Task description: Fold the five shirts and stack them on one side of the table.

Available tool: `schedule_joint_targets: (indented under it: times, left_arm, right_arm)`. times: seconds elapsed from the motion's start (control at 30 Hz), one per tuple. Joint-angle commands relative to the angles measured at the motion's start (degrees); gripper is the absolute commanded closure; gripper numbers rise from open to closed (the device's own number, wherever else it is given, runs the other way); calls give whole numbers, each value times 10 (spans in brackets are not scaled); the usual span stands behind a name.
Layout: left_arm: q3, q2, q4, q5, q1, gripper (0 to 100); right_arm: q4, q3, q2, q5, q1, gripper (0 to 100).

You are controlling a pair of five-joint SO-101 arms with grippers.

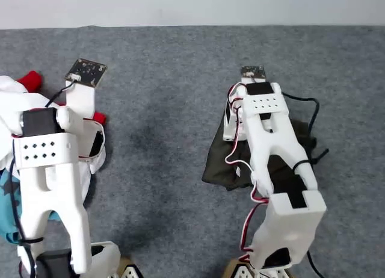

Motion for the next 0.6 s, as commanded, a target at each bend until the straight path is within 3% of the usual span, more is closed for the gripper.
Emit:
schedule_joint_targets:
  times: [0.0,0.2,0.43,0.57]
  left_arm:
    - [2,11,3,0,1,994]
    - [2,27,3,0,2,994]
    - [2,30,3,0,2,994]
    - [2,30,3,0,2,994]
  right_arm:
    - [-19,-28,11,5,-6,801]
    - [-25,-28,35,5,-3,804]
    - [-30,-29,31,5,-2,981]
    - [-29,-29,32,5,-2,989]
